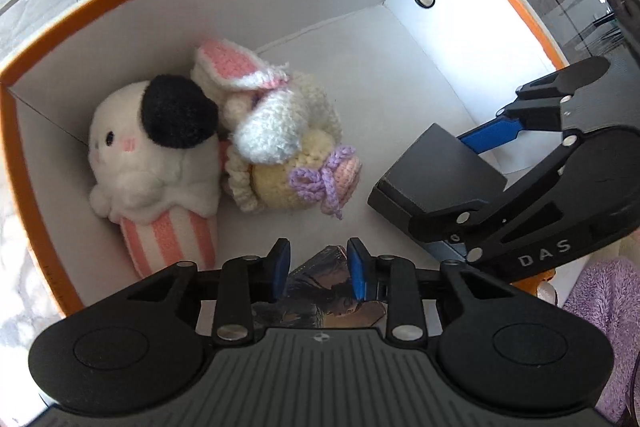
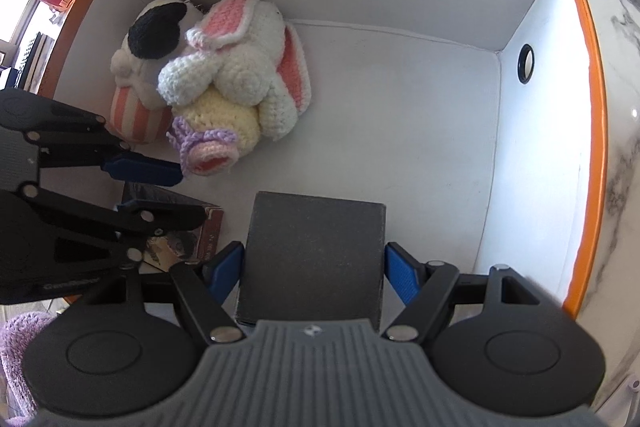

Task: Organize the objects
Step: 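Lower the grey box into the orange box and open right tool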

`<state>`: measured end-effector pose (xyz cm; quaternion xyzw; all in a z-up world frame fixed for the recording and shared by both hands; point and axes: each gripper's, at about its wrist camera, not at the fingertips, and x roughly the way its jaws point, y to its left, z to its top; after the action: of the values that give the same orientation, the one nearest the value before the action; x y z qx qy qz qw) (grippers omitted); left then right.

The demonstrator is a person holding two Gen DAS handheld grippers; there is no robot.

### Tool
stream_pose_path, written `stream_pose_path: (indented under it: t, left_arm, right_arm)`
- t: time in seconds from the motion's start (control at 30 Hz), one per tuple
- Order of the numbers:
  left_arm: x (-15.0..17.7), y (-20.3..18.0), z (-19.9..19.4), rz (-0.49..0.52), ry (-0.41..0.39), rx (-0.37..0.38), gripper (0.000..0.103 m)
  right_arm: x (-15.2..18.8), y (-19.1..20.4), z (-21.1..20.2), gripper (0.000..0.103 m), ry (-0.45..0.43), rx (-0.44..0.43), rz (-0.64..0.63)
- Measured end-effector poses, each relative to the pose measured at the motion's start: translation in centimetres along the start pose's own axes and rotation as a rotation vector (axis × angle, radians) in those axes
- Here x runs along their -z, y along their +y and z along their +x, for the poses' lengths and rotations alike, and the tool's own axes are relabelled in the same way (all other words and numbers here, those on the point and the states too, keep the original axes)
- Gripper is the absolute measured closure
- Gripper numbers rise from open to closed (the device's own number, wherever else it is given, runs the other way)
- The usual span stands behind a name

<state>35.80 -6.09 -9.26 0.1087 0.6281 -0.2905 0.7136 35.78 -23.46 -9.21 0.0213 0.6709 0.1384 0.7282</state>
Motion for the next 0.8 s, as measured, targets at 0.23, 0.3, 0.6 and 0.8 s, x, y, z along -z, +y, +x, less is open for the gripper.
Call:
stream_pose_path:
  t: [0.23,0.3,0.6,0.8]
  left_arm:
    - [2.2,0.5,-4.8,-0.008,-0.122,-0.067,0.067]
    - [1.5,0.2,-5.3,-0.022,-0.145,-0.076,0.067]
    - [2.6,0.8,-6.9,-0.074,-0.200,-0.079,0.067]
    - [3.5,0.9,-7.5,-0.078,-0.224,-0.071,0.067]
  right_arm:
    - [-0.2,1.9,0.8,0.026,0.014,0.025,0.000]
    - [-0.3,2.5,0.9,0.026,0.023,0.029,-0.001]
    - [-0.7,4.0,0.8,0.024,0.053,-0.060,0.033]
    - [-0.3,2.8,-0.6,0.023,0.046,-0.081,0.070]
